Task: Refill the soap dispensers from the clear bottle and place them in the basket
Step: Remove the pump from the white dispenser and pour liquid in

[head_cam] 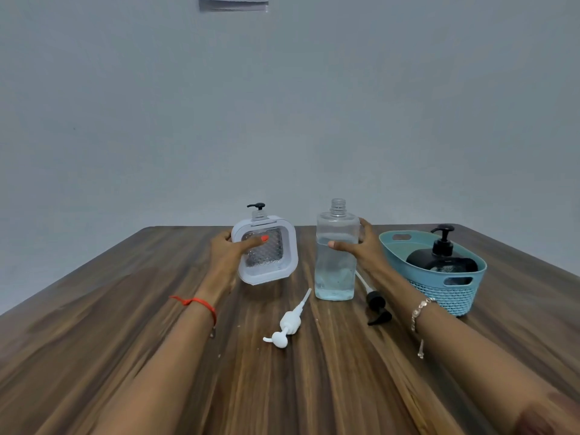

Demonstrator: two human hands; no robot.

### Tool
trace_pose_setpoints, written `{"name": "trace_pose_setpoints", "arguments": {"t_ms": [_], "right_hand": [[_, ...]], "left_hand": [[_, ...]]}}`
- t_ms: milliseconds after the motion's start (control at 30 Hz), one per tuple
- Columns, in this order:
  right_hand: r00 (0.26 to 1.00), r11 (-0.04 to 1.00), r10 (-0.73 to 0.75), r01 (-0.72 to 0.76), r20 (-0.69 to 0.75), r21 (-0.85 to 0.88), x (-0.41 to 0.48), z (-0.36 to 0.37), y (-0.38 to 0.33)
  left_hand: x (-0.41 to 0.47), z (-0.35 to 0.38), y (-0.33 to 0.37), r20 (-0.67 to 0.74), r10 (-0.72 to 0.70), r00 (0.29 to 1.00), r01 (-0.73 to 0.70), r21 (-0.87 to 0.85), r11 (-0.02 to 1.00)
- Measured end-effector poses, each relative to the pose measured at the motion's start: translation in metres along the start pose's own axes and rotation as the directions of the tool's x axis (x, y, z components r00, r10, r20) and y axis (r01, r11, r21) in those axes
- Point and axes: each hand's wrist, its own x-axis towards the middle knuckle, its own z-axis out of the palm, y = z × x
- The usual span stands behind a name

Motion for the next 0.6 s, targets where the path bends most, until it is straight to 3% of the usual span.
{"name": "trace_pose_setpoints", "arguments": {"t_ms": [100, 200, 400, 600], "right_hand": [[0.997, 0.998, 0.032, -0.035, 0.065, 0.049, 0.008, 0.000, 0.006], [0.995, 0.999, -0.041, 0.044, 0.086, -0.027, 0.006, 0.006, 0.006], [0.991, 0.992, -0.087, 0.077, -0.102, -0.103, -0.003, 0.015, 0.005], [0.968, 0.944, -0.216, 0.174, -0.126, -0.280, -0.009, 0.022, -0.019]], "left_hand": [[0.002, 0.001, -0.001, 0.020, 0.012, 1.000, -0.013, 0.015, 1.000], [0.003, 0.002, -0.003, 0.055, 0.035, 0.998, -0.039, 0.075, 0.996], [0.002, 0.007, -0.002, 0.043, 0.082, 0.996, -0.089, 0.216, 0.972], [-0.002, 0.017, 0.004, -0.043, 0.177, 0.983, -0.145, 0.404, 0.903]]}}
